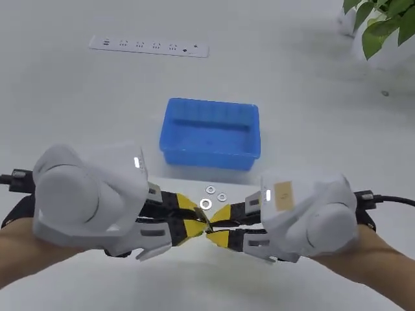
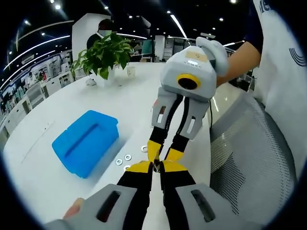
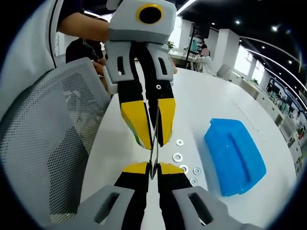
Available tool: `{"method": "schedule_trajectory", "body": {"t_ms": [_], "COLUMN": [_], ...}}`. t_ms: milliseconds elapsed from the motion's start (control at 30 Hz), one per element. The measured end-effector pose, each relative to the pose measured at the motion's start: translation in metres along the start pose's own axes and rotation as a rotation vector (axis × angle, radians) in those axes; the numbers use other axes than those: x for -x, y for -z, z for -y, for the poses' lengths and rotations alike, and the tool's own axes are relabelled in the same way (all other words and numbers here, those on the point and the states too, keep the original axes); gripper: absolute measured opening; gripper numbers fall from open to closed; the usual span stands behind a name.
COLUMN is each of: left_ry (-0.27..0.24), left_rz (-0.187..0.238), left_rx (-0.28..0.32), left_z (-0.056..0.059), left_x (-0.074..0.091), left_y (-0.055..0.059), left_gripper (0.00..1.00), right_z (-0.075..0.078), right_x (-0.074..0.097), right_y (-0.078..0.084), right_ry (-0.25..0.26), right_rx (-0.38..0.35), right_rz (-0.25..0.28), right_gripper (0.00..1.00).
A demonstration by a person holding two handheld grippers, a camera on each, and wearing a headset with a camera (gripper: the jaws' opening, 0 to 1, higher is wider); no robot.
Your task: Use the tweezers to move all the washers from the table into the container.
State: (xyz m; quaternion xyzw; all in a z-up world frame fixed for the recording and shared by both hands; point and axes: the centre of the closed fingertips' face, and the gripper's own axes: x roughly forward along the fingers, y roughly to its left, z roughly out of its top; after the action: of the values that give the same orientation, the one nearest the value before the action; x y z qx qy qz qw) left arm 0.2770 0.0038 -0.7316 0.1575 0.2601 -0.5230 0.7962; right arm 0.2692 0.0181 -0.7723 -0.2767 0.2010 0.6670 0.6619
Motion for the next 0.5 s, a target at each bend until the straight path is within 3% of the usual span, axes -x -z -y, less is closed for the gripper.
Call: {"method": "schedule_trajectory", "body": {"t_ms": [200, 367, 500], "left_ry": [0.026, 0.062, 0.071], "left_rz": [-0.027, -0.007, -0.024], "left_rx": [-0.039, -0.027, -0.062], "left_z": [0.004, 0.009, 0.011], "left_x": [-0.006, -0.006, -0.009], "left_y": [0.002, -0.003, 0.000], "left_gripper": [0.10, 0.10, 0.09], "right_z": [0.000, -0.003, -0.005], "right_x": [-0.003, -0.005, -0.009], "right_y": [0.002, -0.001, 0.002], "right_ry": [-0.011, -0.030, -0.045], "right_rx": [-0.019, -0.043, -0.013], "right_rz": [0.014, 0.048, 0.027], "right_gripper": [0.08, 0.08, 0.08]}}
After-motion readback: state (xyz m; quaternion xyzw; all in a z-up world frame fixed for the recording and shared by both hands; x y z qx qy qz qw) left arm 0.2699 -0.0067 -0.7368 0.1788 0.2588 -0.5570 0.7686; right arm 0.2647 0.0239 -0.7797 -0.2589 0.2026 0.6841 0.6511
